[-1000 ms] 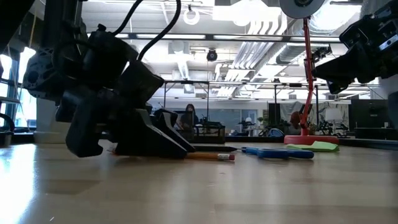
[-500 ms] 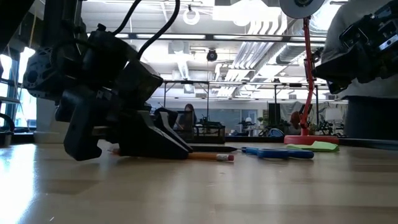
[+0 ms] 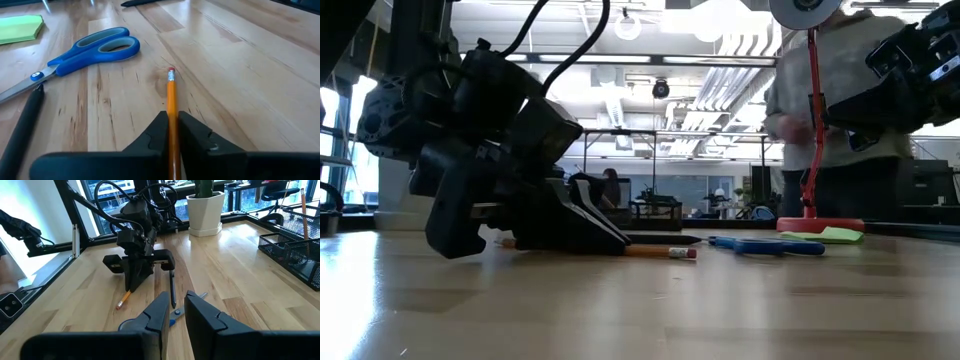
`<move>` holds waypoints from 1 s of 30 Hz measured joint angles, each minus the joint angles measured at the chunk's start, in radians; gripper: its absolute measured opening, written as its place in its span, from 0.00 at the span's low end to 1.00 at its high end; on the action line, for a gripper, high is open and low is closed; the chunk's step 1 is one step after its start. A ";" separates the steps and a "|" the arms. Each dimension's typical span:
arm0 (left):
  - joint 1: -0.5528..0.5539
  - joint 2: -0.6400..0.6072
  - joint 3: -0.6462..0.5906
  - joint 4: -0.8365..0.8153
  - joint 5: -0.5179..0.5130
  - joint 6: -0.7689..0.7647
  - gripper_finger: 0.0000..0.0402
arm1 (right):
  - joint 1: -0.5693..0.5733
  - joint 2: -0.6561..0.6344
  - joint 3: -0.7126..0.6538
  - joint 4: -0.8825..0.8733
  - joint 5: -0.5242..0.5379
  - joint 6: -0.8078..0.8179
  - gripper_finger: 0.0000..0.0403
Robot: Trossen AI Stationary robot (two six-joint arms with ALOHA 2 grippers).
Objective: Pick and place office supplies into organizer
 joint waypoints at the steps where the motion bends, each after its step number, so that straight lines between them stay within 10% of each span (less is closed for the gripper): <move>1: 0.000 0.000 0.000 0.000 0.000 -0.001 0.05 | 0.000 0.000 0.000 0.000 0.000 0.000 0.13; 30: 0.000 -0.324 -0.008 -0.281 0.008 -0.035 0.04 | 0.000 0.000 0.000 0.000 0.000 0.000 0.13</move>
